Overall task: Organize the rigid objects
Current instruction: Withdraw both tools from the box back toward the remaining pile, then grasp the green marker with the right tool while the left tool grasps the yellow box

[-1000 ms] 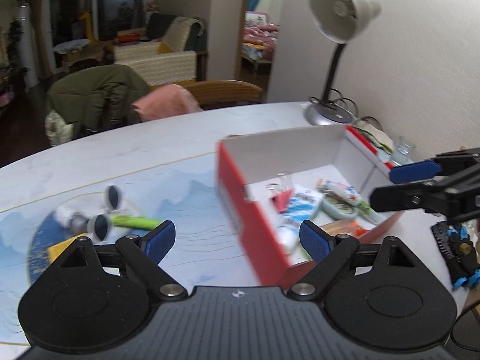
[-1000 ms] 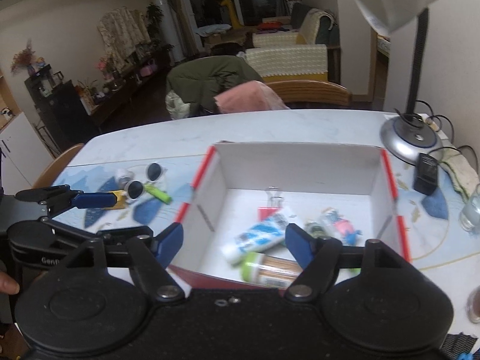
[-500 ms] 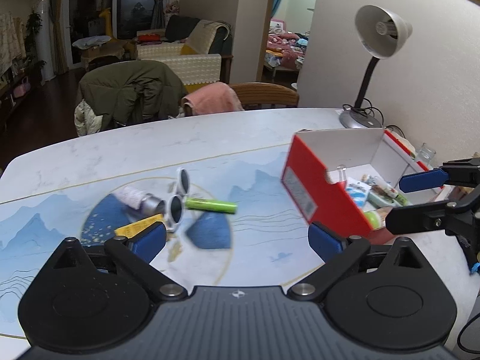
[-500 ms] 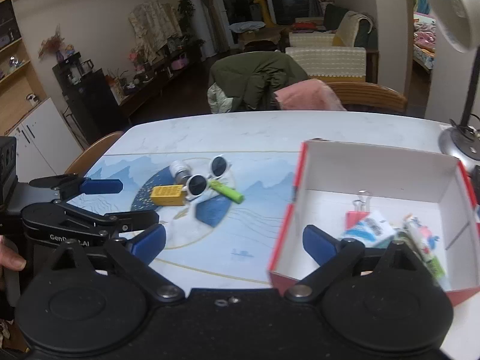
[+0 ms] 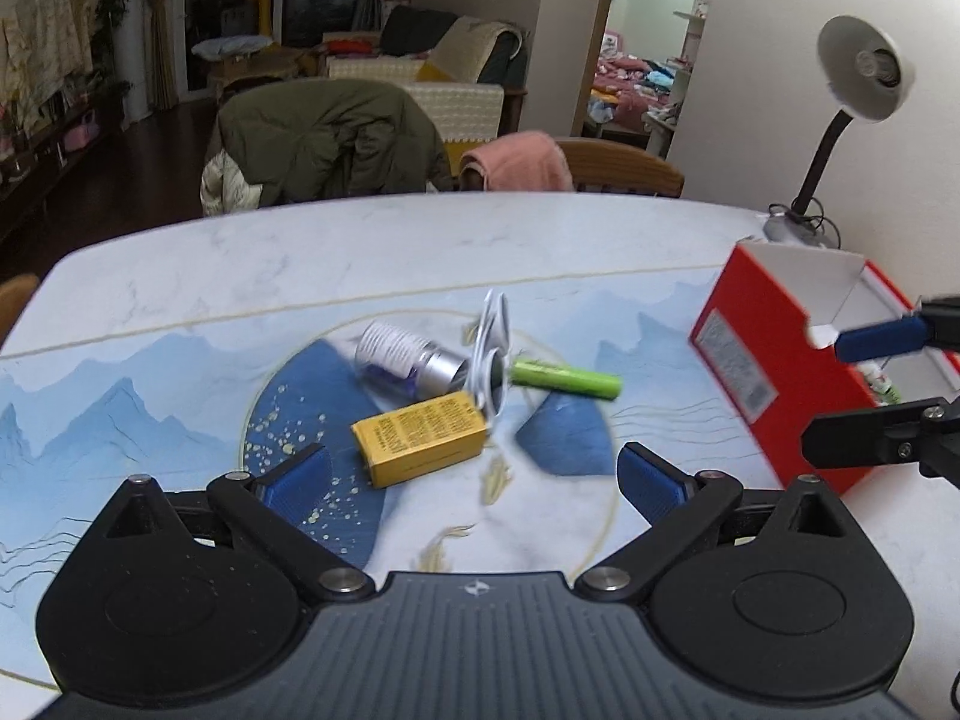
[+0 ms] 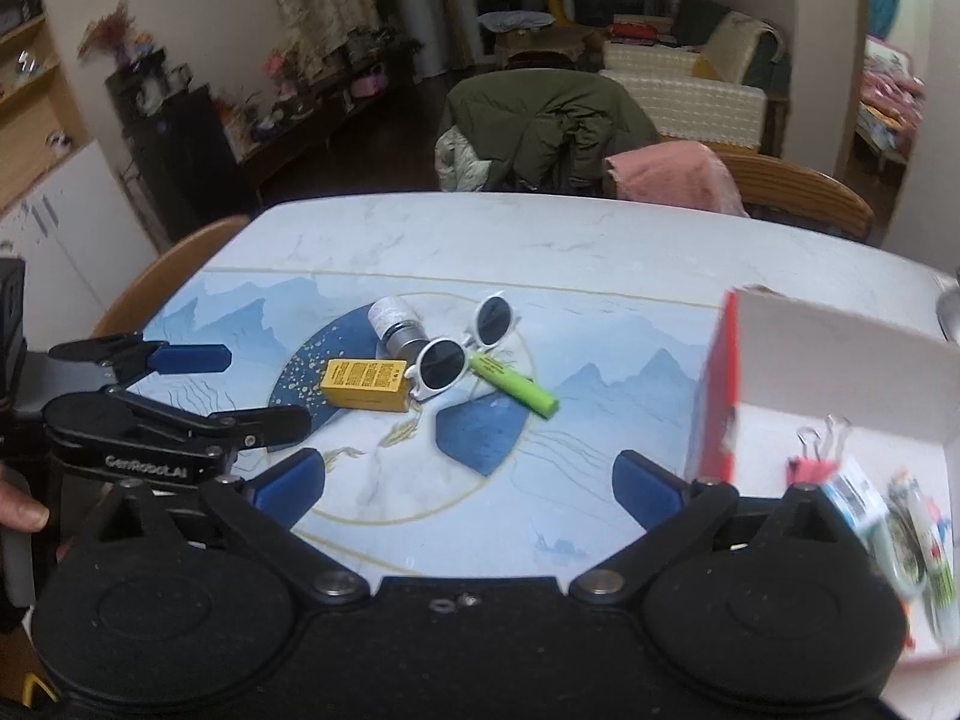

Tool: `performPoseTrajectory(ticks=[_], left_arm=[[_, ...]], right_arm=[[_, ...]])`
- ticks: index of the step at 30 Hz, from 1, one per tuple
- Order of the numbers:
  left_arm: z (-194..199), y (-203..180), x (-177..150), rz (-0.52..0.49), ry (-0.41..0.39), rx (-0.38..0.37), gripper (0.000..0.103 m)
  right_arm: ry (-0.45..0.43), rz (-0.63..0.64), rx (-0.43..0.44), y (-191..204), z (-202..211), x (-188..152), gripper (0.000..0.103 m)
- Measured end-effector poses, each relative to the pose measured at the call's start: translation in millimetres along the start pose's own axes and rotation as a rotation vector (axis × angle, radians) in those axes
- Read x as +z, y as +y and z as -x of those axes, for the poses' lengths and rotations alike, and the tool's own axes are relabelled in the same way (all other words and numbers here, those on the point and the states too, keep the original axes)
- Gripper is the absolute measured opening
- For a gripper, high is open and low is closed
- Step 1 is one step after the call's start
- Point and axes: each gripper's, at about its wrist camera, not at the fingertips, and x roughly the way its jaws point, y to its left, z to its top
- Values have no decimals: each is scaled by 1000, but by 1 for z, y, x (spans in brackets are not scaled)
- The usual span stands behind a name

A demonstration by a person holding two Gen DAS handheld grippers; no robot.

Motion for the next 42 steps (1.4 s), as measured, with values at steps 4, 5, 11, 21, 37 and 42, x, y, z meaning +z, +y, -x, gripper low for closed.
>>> performPoseTrajectory(ticks=[4,5,11,21,37,42], left_arm=[[-21,12,-1,28,12,22,102],[-26,14,-1,40,12,26,102],[-59,20,1,61,23,85,102],[-92,20,0,102,35,117,102],[-102,44,-9,181,29,146,102],[-99,51,-10,182,18,141,102]], right_arm=[[34,61,-26,8,-28,9,102],[45,69,-30,8,-36,11,102],[95,82,-60,2,-75,20,102],[177,149,-71,0,-124,29,97],[236,220,-46,-3,-171,37,75],[247,219,-53,-4,-183,39,65]])
